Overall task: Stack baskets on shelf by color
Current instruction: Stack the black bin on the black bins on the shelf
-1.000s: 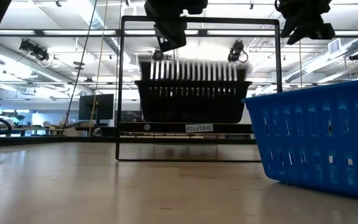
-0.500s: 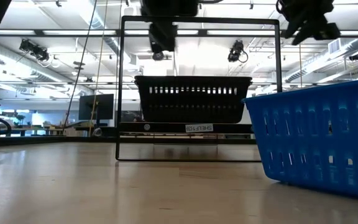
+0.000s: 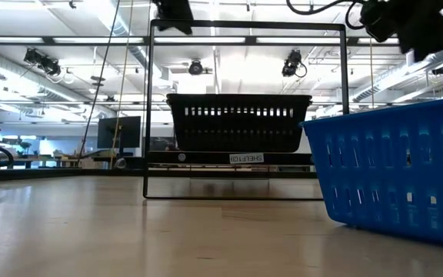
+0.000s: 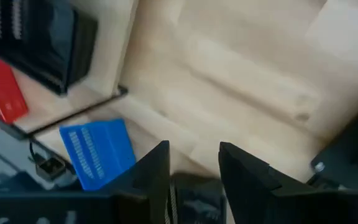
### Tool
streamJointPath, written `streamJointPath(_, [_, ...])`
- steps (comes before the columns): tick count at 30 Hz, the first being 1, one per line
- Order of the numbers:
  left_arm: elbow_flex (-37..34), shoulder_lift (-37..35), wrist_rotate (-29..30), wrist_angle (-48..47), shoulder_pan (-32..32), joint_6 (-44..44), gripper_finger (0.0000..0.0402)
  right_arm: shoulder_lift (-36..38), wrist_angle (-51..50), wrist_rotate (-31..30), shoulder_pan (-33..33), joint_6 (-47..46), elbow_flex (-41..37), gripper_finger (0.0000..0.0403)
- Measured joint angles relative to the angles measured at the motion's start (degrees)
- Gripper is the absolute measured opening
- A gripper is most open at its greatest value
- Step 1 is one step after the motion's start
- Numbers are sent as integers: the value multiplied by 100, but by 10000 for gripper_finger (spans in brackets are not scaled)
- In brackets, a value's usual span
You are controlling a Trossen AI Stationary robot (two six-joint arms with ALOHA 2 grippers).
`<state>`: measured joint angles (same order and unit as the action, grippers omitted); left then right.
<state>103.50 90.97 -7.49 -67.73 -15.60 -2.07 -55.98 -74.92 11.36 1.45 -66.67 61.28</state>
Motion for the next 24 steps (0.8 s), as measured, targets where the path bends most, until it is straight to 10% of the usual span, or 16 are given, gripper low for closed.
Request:
streamJointPath(11, [2, -840, 0, -54, -756, 52, 151, -36, 874, 478, -2159, -2317, -601, 226])
streamJointPath(24, [2, -901, -195, -113, -931, 490, 150, -911, 1592, 51, -4307, -4382, -621, 229])
